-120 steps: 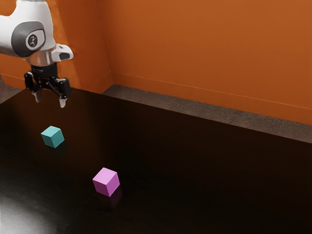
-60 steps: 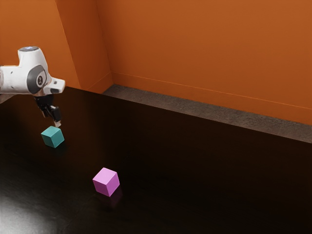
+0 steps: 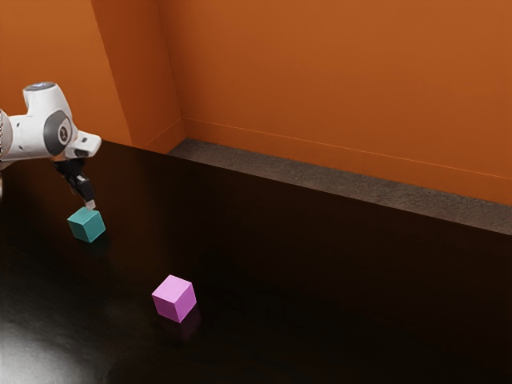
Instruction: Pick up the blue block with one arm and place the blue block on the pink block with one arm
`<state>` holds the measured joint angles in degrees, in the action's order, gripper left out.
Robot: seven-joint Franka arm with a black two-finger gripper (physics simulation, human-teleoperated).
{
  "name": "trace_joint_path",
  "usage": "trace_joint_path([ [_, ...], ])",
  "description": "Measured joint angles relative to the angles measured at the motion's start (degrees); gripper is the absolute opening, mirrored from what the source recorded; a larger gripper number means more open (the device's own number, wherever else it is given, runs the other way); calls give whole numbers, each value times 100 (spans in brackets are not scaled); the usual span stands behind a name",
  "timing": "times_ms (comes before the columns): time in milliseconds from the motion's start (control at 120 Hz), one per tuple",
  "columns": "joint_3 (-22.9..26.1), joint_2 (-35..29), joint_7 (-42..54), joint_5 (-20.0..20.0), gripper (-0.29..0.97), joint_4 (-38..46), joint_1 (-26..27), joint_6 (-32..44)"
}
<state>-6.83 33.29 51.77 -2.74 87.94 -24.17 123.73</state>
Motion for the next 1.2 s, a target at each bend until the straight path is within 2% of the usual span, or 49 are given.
trace_joint_path([
  [717,-29,243,-1507,36,68,-163,9,-476],
  [1200,-29,559,-1417,30,68,-510,-86,-335],
])
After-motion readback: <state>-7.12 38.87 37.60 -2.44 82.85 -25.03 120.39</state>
